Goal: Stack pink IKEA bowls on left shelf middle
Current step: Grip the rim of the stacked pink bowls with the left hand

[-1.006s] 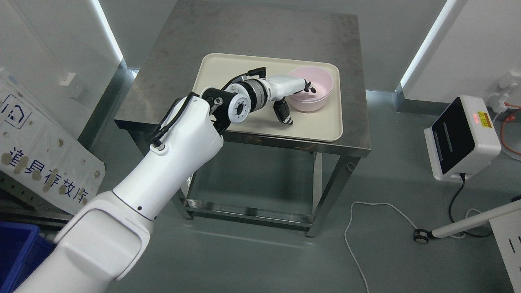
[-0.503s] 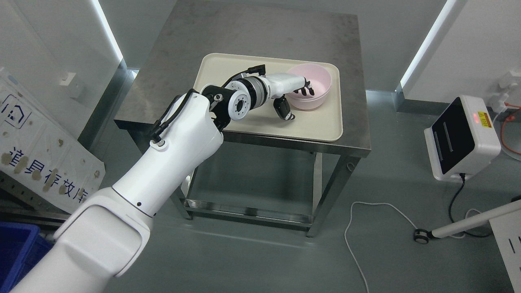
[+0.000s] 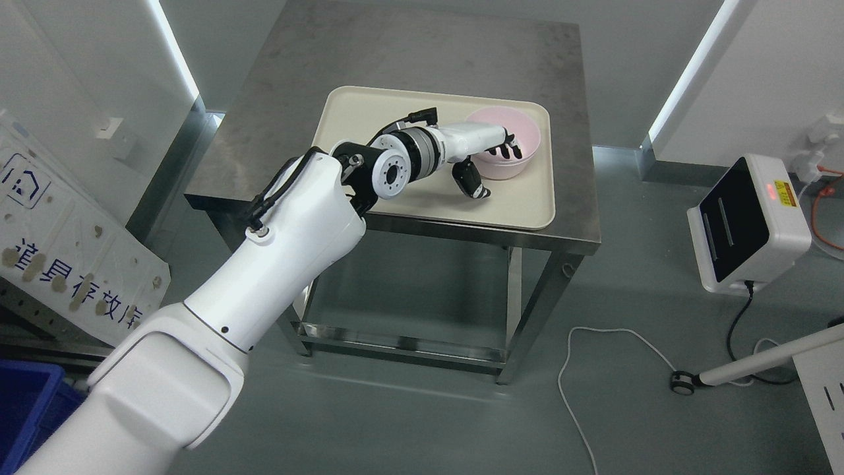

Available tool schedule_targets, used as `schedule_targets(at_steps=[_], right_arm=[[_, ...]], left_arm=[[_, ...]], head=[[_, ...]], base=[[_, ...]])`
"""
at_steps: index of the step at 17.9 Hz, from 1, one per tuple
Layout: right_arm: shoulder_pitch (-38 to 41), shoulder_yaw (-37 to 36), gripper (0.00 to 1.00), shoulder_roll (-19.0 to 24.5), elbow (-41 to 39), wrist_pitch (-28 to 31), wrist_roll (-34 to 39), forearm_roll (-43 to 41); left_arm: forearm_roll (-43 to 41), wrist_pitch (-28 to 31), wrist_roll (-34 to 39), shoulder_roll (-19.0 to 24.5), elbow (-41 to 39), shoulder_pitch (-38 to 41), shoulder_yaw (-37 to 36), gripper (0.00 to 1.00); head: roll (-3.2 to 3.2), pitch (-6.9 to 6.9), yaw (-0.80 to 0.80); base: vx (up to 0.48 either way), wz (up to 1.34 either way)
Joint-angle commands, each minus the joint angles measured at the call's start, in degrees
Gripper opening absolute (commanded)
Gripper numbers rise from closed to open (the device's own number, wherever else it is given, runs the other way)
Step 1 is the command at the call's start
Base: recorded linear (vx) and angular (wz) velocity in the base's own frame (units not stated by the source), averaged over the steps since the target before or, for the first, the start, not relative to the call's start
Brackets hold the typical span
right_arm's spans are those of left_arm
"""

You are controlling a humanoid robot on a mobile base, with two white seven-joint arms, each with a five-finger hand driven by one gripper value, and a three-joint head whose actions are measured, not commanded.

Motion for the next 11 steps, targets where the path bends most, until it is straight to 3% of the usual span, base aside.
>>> schedule_targets(at_steps=[1, 4, 11], right_arm=[[1.67, -0.7, 1.0, -1.0, -1.93, 0.04, 0.0, 0.0], [1.67, -0.62, 1.0, -1.0, -1.93, -0.04, 0.0, 0.0], [1.67, -0.62, 1.0, -1.0, -1.93, -0.04, 0.0, 0.0]], left_arm=[[0.15, 0.31, 0.08, 1.0, 0.15, -0.18, -3.99, 0.39], [0.15, 0.49, 0.17, 1.0, 0.23, -0.53, -3.03, 0.25], [0.24, -0.03, 2.97, 1.0, 0.59, -0.62, -0.49, 0.07]], head=[[0.0, 0.0, 0.0], [0.0, 0.0, 0.0], [0.0, 0.0, 0.0]], base=[[0.0, 0.0], [0.0, 0.0], [0.0, 0.0]])
